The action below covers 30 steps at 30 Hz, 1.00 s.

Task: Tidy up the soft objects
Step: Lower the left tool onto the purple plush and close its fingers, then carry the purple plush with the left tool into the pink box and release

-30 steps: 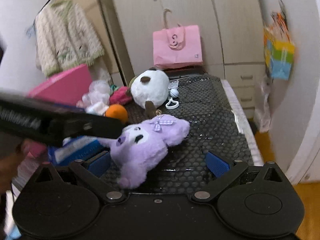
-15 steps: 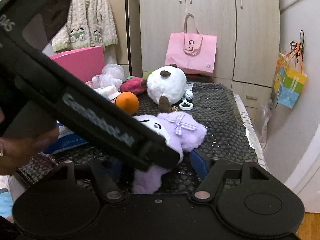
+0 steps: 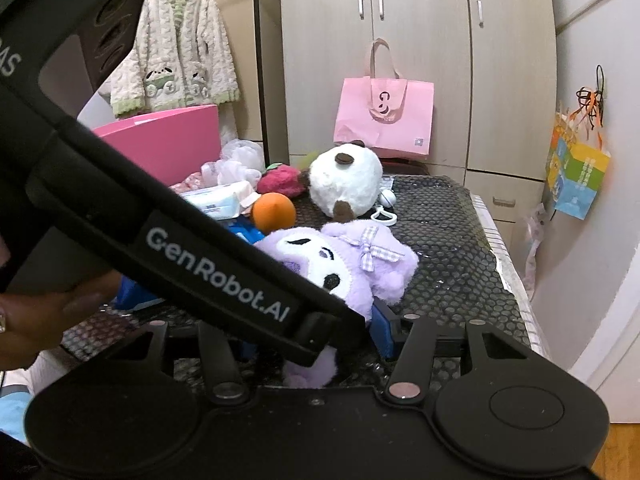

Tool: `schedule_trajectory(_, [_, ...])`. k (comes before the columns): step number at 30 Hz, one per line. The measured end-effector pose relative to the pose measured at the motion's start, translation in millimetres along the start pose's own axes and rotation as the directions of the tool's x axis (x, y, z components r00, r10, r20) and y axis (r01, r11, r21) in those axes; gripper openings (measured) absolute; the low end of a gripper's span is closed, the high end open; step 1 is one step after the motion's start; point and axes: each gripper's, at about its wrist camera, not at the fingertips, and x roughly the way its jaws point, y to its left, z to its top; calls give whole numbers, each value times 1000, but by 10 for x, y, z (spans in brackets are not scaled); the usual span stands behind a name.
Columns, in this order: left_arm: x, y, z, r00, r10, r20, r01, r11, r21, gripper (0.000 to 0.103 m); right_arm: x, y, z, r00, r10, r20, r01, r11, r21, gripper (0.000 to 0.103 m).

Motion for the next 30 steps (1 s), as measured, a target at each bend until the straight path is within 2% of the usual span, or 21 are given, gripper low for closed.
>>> schedule_trajectory(5, [-178,-36,-65,1000,19,4,-19,1000,7,71,-100,89,36,1000,24,-2,-24,1000,-1,58])
schedule_trajectory(10, [-410,-20,-176,999,34,13,-33,999,-24,71,-225,242,89,999,50,-9,-50,998,-23,58])
schedule_trajectory(14, [-645,-13,-325,998,45,35,-44,999,-20,71,-364,383,127,996,82,-23,-83,996,-27,58])
schedule_trajectory(19, [-995,94,-588,996,74,51,-71,996,-62,71,-470,661,188,987,148,-68,-150,988,-26,58])
schedule_trajectory(25, [-1448,274,-873,990,120,76,-111,987,-114,71,-595,1085,252,972,224,-72,-231,966,-119,58])
schedule_trajectory(30, [-1814,407,-1040,978,179,108,-161,973,-163,71,-700,1433,360,958,279,-61,-286,938,-198,58])
